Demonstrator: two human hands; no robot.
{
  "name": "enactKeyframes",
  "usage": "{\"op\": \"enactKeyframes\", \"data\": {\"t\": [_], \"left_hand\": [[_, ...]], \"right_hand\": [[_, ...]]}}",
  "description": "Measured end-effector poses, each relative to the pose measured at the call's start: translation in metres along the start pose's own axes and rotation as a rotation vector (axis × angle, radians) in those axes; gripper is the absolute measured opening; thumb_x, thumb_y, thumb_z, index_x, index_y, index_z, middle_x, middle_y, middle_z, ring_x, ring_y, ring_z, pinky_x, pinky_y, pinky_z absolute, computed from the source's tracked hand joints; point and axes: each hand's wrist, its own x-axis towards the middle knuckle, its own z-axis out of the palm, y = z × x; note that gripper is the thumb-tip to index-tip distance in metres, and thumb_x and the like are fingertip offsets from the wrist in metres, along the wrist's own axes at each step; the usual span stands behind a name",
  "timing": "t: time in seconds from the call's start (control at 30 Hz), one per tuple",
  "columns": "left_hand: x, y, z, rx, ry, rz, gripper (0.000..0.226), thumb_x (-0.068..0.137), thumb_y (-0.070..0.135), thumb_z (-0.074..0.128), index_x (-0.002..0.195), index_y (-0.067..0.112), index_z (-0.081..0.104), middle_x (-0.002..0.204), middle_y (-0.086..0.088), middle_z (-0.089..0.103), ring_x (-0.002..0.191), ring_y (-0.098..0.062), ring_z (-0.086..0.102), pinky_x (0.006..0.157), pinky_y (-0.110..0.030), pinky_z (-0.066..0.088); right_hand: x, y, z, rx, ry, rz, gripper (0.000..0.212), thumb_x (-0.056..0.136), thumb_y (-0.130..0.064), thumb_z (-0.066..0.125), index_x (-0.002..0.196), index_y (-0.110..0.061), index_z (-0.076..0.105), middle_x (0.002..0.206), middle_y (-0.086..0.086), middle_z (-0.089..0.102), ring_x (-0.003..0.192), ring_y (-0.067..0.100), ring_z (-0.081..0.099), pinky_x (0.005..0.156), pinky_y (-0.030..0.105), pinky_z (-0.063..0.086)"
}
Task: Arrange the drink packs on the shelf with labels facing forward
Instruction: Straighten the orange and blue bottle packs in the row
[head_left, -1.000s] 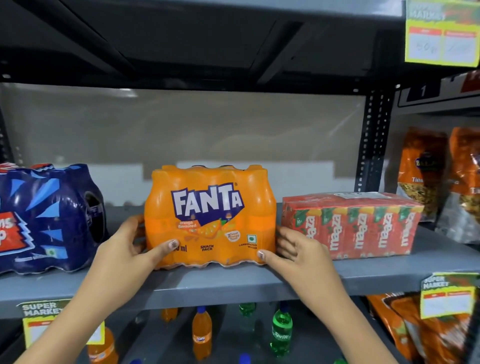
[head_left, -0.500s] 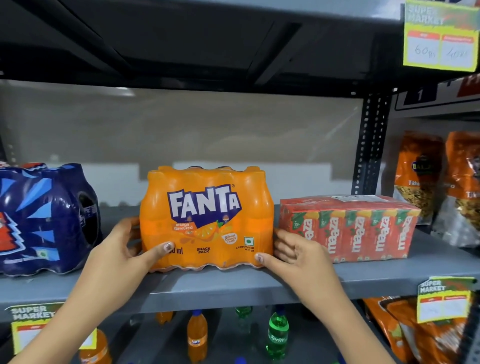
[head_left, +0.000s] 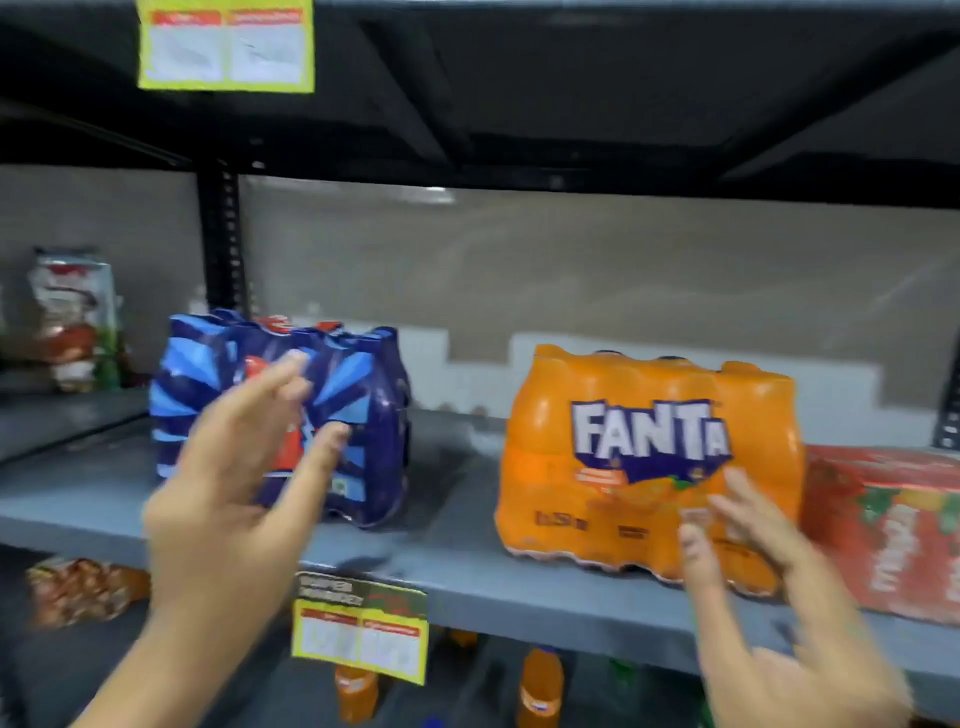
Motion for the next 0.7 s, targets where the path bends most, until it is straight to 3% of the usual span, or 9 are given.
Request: {"op": "enactKeyframes", "data": {"t": [0.07,0.13,0.23,0.3,0.33,0.37,0.43,0.6,0.7], "left_hand": [[0.032,-0.038,-0.042,0.117,0.099,-0.01,0.064,0.082,0.017,0.076,0.139,0.023,0.05,0.143,-0.003,0.056,0.131,-0.018,0.055,0.109,-0.043,0.042],[0.063,-0.069,-0.08,0.2,0.065,-0.217,0.074,0.07,0.046,0.083,0.134,0.042,0.046,0.145,0.0,0.053,0.131,-0.016,0.053,0.11,-0.047,0.041],[0.083,-0.107,-0.106,0.146,-0.201,-0.569,0.084,0.049,0.071,0.079,0.123,0.036,0.061,0.121,0.004,0.072,0.114,-0.019,0.066,0.1,-0.049,0.049],[0.083,-0.111,-0.105,0.139,-0.32,-0.637,0.05,0.064,0.058,0.08,0.106,0.034,0.069,0.094,0.015,0.079,0.1,-0.014,0.072,0.089,-0.041,0.056],[0.083,-0.113,-0.103,0.14,-0.343,-0.605,0.031,0.074,0.044,0.079,0.101,0.034,0.068,0.085,0.021,0.078,0.093,-0.009,0.074,0.08,-0.033,0.058],[0.083,-0.114,-0.101,0.128,-0.352,-0.574,0.025,0.079,0.033,0.076,0.102,0.035,0.066,0.08,0.024,0.077,0.089,-0.004,0.074,0.072,-0.025,0.059],[0.082,-0.111,-0.1,0.089,-0.377,-0.556,0.037,0.072,0.031,0.075,0.107,0.034,0.065,0.082,0.023,0.077,0.086,0.0,0.073,0.065,-0.019,0.06],[0.075,-0.108,-0.088,-0.001,-0.434,-0.556,0.05,0.073,0.029,0.075,0.122,0.025,0.065,0.098,0.011,0.079,0.09,-0.007,0.075,0.079,-0.03,0.061],[0.073,-0.111,-0.082,-0.028,-0.444,-0.562,0.065,0.066,0.037,0.077,0.127,0.02,0.064,0.104,0.004,0.079,0.096,-0.014,0.075,0.091,-0.044,0.055]], "right_hand": [[-0.013,-0.028,0.041,0.096,-0.035,-0.074,0.018,0.089,-0.037,0.072,0.107,-0.037,0.075,0.11,-0.021,0.076,0.097,-0.003,0.069,0.084,0.017,0.055],[-0.02,-0.052,0.08,0.157,-0.255,0.01,0.026,0.084,-0.045,0.07,0.109,-0.043,0.072,0.103,-0.025,0.074,0.094,-0.002,0.07,0.084,0.01,0.053],[-0.019,-0.071,0.122,0.133,-0.703,0.241,0.058,0.089,-0.057,0.064,0.143,-0.05,0.045,0.122,-0.03,0.06,0.12,0.006,0.063,0.097,0.028,0.056],[-0.01,-0.079,0.139,0.045,-0.804,0.27,0.069,0.091,-0.056,0.063,0.151,-0.045,0.032,0.138,-0.02,0.061,0.126,0.01,0.06,0.098,0.031,0.056],[-0.008,-0.083,0.146,0.016,-0.821,0.26,0.069,0.092,-0.055,0.063,0.151,-0.042,0.03,0.141,-0.016,0.061,0.125,0.01,0.061,0.096,0.031,0.056],[-0.006,-0.086,0.151,0.005,-0.832,0.252,0.068,0.092,-0.054,0.063,0.149,-0.038,0.03,0.141,-0.014,0.062,0.123,0.011,0.062,0.094,0.03,0.056],[-0.004,-0.089,0.157,-0.017,-0.839,0.294,0.063,0.093,-0.052,0.064,0.144,-0.031,0.033,0.14,-0.008,0.064,0.122,0.014,0.064,0.091,0.031,0.058],[-0.005,-0.08,0.148,-0.098,-0.75,0.353,0.056,0.094,-0.048,0.065,0.139,-0.026,0.038,0.137,-0.004,0.066,0.12,0.016,0.066,0.09,0.033,0.061],[-0.007,-0.073,0.139,-0.084,-0.724,0.367,0.056,0.093,-0.049,0.066,0.138,-0.029,0.039,0.135,-0.008,0.066,0.118,0.012,0.065,0.087,0.032,0.062]]}}
